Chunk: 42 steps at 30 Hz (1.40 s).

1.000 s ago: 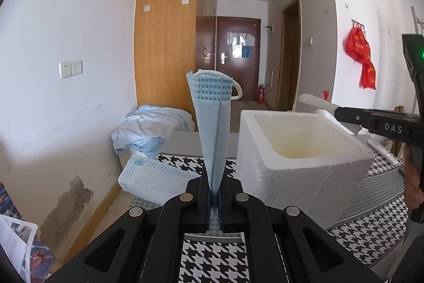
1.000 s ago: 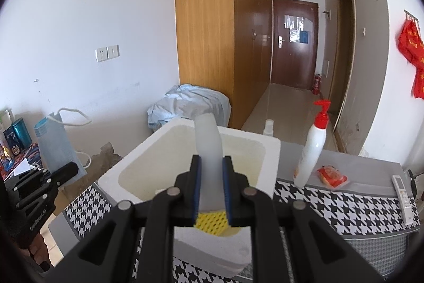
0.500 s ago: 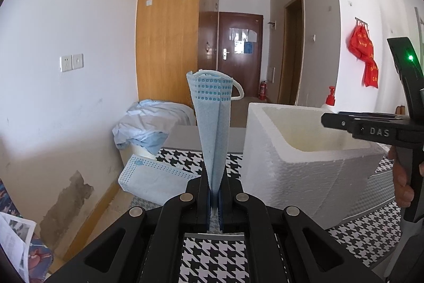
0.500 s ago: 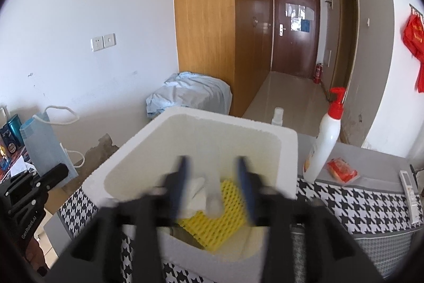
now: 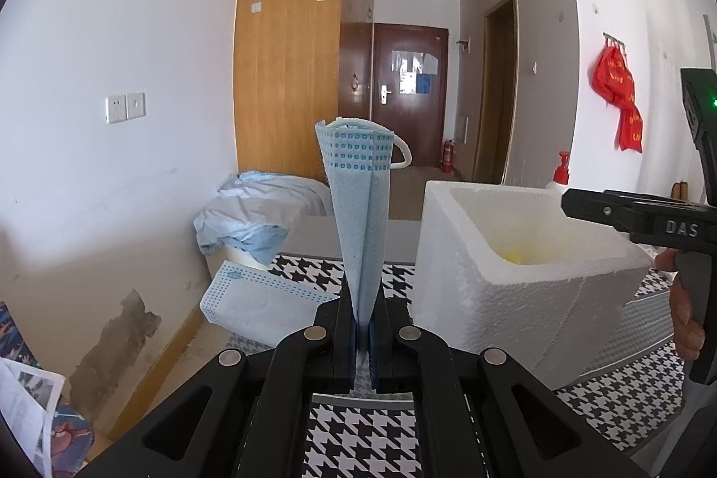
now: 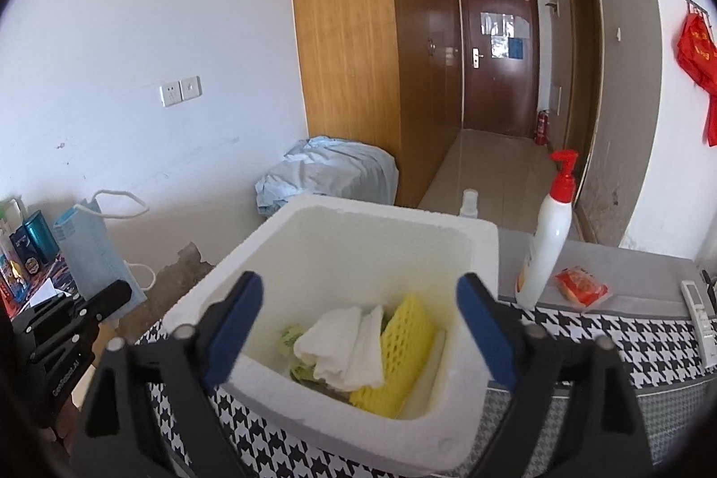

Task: Organize soft objects
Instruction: 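Lower the white foam stick into the foam box and open the right gripper, then withdraw the right tool from the box while the left tool moves over it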

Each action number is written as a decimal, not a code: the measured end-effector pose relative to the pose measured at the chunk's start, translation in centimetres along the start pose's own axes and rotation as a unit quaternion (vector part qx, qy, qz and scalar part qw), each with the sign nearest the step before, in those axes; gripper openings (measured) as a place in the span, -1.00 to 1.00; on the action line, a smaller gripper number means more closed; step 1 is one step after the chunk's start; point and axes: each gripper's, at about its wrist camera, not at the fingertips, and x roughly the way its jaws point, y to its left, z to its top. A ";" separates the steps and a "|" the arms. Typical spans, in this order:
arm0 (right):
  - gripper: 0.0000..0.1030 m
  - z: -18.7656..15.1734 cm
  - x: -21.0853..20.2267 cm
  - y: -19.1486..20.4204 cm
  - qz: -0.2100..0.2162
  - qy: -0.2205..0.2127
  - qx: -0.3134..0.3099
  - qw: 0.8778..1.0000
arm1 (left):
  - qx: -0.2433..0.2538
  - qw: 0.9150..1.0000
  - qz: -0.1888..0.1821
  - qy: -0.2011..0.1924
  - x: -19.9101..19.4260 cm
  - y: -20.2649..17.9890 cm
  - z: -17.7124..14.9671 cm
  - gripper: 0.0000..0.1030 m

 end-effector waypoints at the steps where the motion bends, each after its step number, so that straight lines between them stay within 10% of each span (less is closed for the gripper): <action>1: 0.90 0.0 -0.4 0.0 0.002 -0.003 -0.001 1.000 | 0.000 1.000 0.000 -0.001 -0.1 0.0 0.1 -0.93; 42: 0.99 -3.0 -6.4 -3.3 -0.055 -0.033 -0.006 0.998 | 0.049 0.997 -0.033 -0.055 -0.8 -4.8 6.5 -0.93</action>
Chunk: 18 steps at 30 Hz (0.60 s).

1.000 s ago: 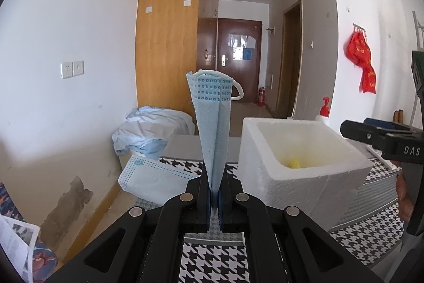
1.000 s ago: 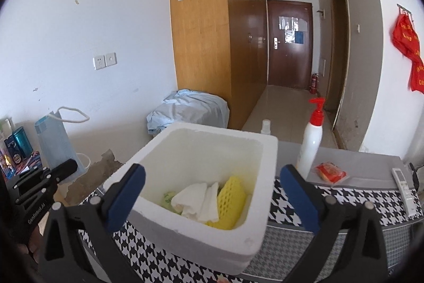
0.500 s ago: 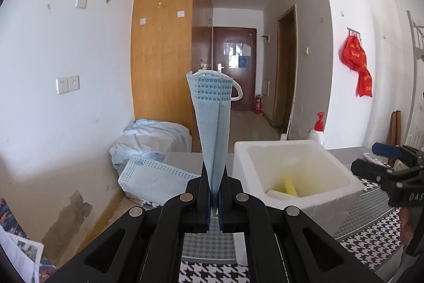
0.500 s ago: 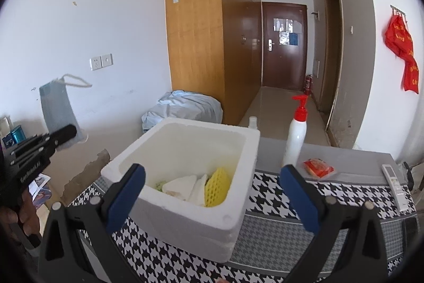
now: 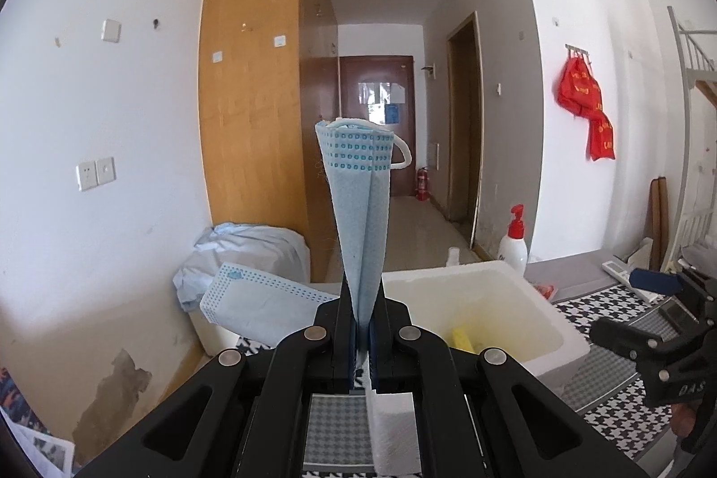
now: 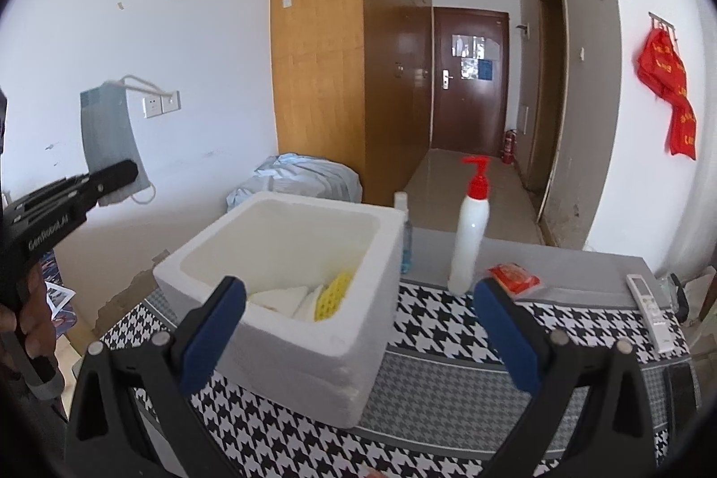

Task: Organize soft objects
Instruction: 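Withdraw the right tool from the box while the left tool moves over it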

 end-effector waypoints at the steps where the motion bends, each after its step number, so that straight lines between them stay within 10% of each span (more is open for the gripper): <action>1: 0.99 -0.2 -0.2 -0.2 -0.003 0.000 0.001 1.000 | 0.002 1.000 -0.001 -0.002 0.0 -0.2 0.1 -0.93; 18: 0.99 -1.7 -2.1 -3.5 -0.031 -0.002 0.023 0.999 | 0.019 0.998 -0.054 0.020 2.8 -4.4 1.5 -0.93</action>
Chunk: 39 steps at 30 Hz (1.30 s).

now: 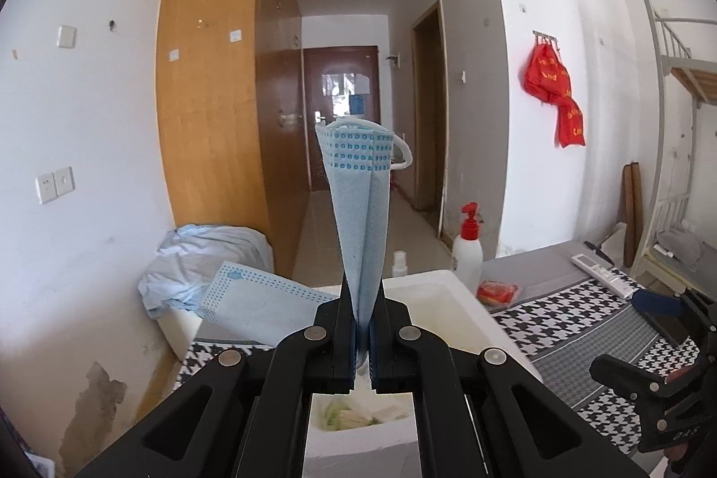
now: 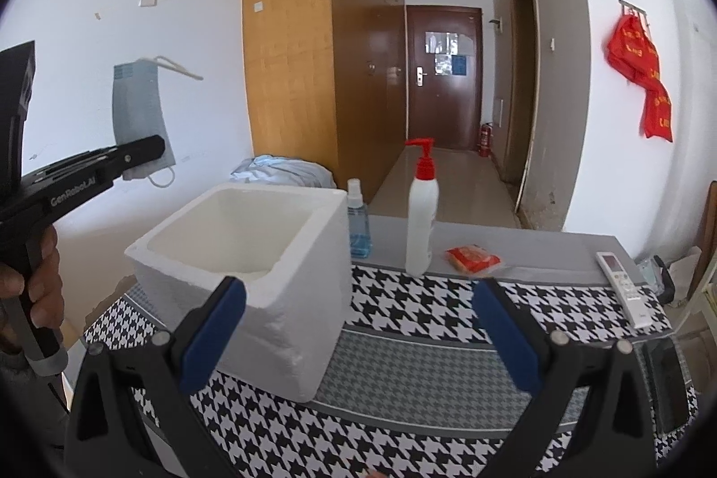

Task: Organize soft objects
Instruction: 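Withdraw the right tool from the box while the left tool moves over it, then lower the blue mask into the foam box and open the left gripper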

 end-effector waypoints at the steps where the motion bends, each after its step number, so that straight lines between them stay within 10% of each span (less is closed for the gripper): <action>1: 0.99 -0.1 -0.1 -0.2 -0.002 -0.002 0.001 1.000 | 0.001 1.000 -0.001 0.001 0.2 -0.1 -0.1 -0.93; 29: 0.99 -1.4 -0.7 -3.1 -0.025 0.004 0.021 0.999 | 0.017 0.997 0.017 0.072 6.1 -1.9 -1.3 -0.89; 32: 0.99 -1.4 -0.9 -3.1 -0.026 0.003 0.018 0.999 | 0.016 0.997 0.018 0.078 6.3 -1.8 -1.5 -0.43; 34: 0.99 -1.4 -1.1 -3.2 -0.028 0.001 0.018 0.999 | 0.019 0.997 0.030 0.071 6.0 -1.9 -1.6 0.57; 39: 0.99 -1.4 -1.6 -3.5 -0.031 -0.002 0.021 0.999 | 0.022 0.998 0.036 0.050 5.0 -2.2 -1.6 0.80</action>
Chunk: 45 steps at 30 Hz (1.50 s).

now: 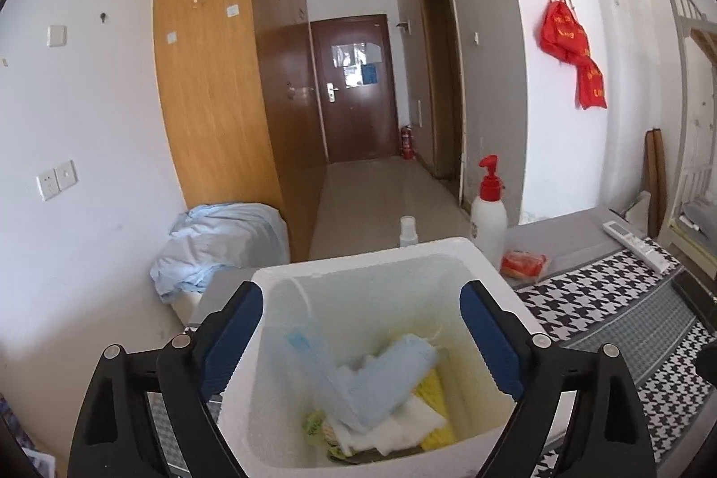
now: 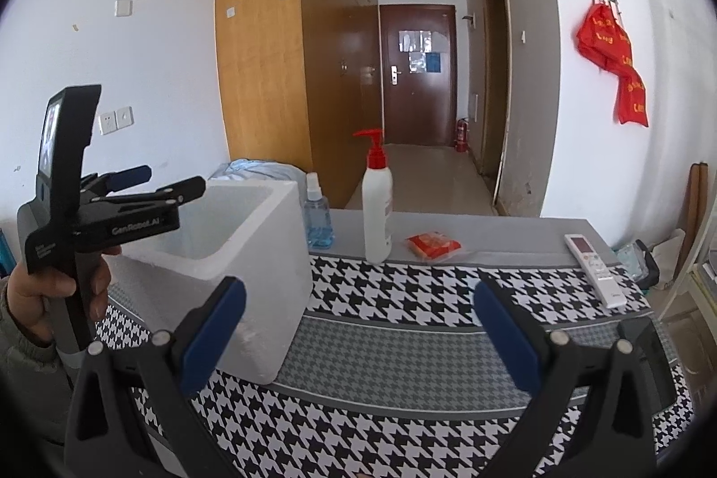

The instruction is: Organize soft objects

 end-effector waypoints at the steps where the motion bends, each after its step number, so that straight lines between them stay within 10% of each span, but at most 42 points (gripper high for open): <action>1: 0.99 0.0 -0.1 0.0 0.000 -0.001 0.000 1.000 | 0.001 1.000 0.000 -0.002 -0.2 -0.1 0.0 0.83; 45: 0.99 -0.8 -9.2 4.0 0.011 -0.092 -0.030 0.995 | -0.041 0.990 -0.017 -0.130 -16.1 1.6 -4.1 0.98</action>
